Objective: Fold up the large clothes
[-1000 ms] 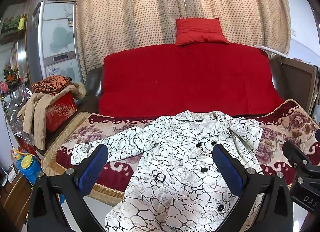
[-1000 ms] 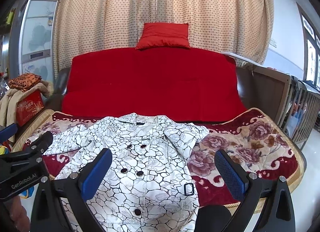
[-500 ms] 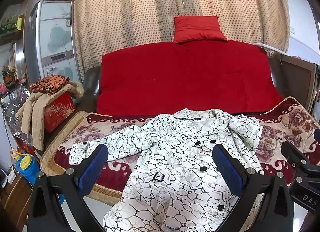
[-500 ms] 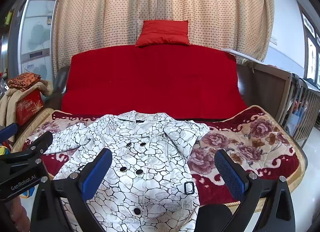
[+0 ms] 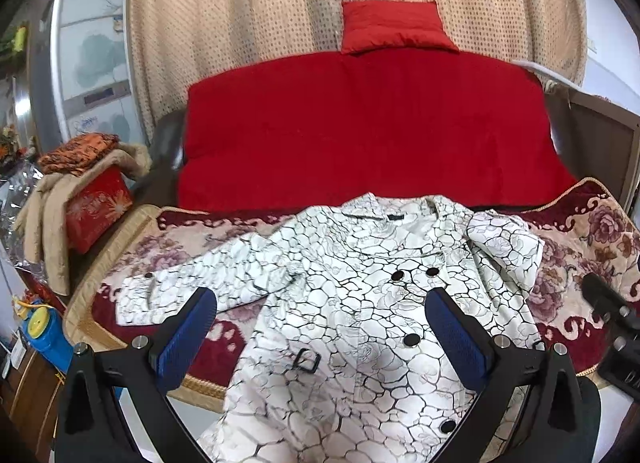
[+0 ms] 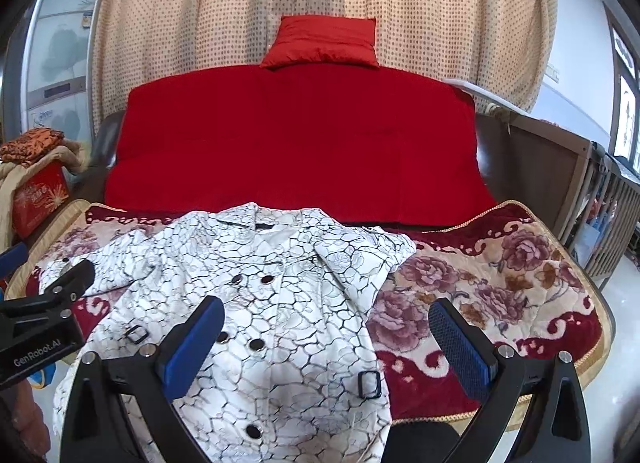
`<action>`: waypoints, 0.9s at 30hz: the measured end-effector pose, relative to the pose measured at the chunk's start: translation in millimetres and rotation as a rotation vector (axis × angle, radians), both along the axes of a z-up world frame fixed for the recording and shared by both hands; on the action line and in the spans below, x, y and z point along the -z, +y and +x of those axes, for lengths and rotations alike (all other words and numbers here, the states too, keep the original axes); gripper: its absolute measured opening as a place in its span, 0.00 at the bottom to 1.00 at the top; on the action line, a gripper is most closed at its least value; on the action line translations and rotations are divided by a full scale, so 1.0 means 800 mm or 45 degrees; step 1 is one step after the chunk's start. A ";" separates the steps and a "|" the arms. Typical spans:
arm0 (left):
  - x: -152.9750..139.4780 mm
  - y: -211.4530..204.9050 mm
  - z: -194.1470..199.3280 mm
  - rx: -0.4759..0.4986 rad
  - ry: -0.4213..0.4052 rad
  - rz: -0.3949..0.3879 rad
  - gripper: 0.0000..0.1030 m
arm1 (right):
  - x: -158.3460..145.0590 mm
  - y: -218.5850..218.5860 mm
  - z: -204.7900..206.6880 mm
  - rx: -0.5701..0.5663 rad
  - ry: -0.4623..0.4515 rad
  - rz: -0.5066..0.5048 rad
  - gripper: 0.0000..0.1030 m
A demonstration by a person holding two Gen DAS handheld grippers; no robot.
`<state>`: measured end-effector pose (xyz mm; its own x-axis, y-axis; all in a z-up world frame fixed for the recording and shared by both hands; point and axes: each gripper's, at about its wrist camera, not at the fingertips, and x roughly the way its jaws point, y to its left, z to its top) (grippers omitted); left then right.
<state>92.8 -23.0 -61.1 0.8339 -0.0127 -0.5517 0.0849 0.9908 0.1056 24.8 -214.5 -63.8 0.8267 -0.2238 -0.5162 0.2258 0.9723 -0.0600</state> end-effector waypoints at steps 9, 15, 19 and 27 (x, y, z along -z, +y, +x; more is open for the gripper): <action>0.065 -0.018 0.134 -0.014 0.313 -0.091 1.00 | 0.034 -0.162 0.097 0.041 0.049 0.370 1.00; 0.101 -0.046 0.199 -0.067 0.333 -0.059 1.00 | 0.107 -0.287 0.176 0.086 0.127 0.808 1.00; 0.124 -0.060 0.220 -0.060 0.317 -0.014 1.00 | 0.161 -0.330 0.229 0.079 0.159 1.107 1.00; 0.156 -0.052 0.230 -0.047 0.231 0.003 1.00 | 0.248 -0.358 0.327 0.164 0.272 1.466 0.77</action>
<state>276.7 -64.2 -186.3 0.7206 0.0176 -0.6931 0.0667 0.9933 0.0945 286.3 -500.8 -262.2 0.7045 0.3888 -0.5938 0.4181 0.4487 0.7898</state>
